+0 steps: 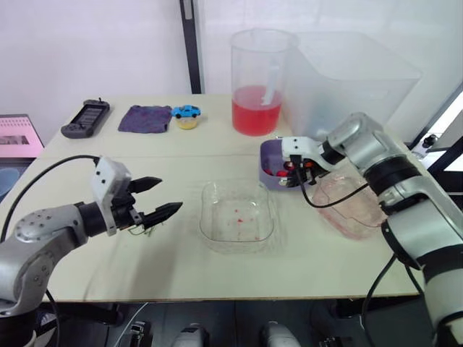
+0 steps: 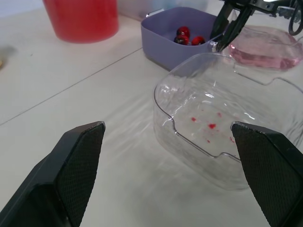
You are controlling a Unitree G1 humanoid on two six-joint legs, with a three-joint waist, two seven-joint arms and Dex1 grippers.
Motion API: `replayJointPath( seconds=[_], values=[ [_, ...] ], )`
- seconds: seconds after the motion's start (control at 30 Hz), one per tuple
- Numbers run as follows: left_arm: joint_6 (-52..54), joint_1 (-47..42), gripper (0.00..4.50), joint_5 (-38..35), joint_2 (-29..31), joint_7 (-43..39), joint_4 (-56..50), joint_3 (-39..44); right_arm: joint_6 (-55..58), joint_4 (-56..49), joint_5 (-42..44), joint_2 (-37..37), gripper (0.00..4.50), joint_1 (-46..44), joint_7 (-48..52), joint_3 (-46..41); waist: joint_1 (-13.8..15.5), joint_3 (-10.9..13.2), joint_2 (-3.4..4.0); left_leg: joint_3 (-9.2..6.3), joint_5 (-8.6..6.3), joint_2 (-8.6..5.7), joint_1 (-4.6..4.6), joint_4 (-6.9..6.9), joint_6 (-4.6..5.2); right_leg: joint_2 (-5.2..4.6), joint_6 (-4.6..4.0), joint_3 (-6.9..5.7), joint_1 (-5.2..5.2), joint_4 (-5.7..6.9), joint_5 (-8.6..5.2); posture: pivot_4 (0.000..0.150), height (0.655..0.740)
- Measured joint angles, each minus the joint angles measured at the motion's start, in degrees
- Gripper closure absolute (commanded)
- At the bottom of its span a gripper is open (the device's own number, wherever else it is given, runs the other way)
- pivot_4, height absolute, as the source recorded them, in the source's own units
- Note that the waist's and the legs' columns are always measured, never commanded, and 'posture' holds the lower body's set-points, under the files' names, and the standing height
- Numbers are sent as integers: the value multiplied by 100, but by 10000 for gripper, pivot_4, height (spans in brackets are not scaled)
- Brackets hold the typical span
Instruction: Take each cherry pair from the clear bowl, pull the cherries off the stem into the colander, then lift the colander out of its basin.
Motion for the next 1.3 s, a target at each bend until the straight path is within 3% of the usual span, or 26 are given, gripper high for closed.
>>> replayJointPath(
  seconds=[0.23,0.27,0.3,0.5,0.7,0.87,0.97,1.1,1.3],
  values=[
    [-2,-136,0,-7,22,22,23,-39,79,242,-176,122,5394,1,38,-364,-6,0,1,0,0,0,0,-1,-1,1,0,0,-1,0,0,1500,7337],
    [-9,-180,0,-5,20,25,50,-47,82,203,-175,92,1713,-5,65,-438,0,0,1,0,0,0,0,-1,-1,1,0,0,0,0,0,1500,7337],
    [-25,-239,0,6,8,42,98,-55,85,170,-166,48,735,-10,79,-544,11,0,1,0,1,-1,0,-1,-1,0,0,0,0,0,0,1500,7337],
    [-295,-416,0,72,-127,253,338,-42,775,-627,349,-857,735,-323,426,-1657,34,1,2,1,-2,-3,-4,-3,1,-3,0,-1,-2,-2,0,1500,7337],
    [-759,-799,0,511,-208,196,827,-496,1855,-2105,1043,-1728,735,362,136,-2906,62,0,1,12,-14,-4,-4,2,23,-3,0,-9,8,-4,0,1500,7337],
    [-1722,-1191,0,1333,-83,-165,1770,-1030,2440,-2850,1443,-2666,735,2374,-637,-4495,149,0,1,20,-16,-6,-4,1,27,-3,0,-5,9,-5,0,1500,7337],
    [-2070,-1289,0,1596,142,-551,2440,-1117,2557,-3140,1661,-2678,735,4032,-1223,-6044,143,-2,10,30,-18,-3,7,2,31,2,0,4,14,0,0,1500,7337],
    [-2117,-1474,0,1623,250,-1014,2858,-1176,2214,-3826,1825,-2298,735,5541,-1603,-7236,19,-3,10,32,-23,4,30,-1,41,9,1,7,35,-2,-1,1500,7337],
    [-1797,-1706,0,1461,274,-1415,3219,-1169,1828,-4255,2266,-2049,735,6160,-1845,-7701,-43,-4,15,29,-24,4,32,-1,43,8,1,5,38,-1,-1,1500,7337]
  ],
)
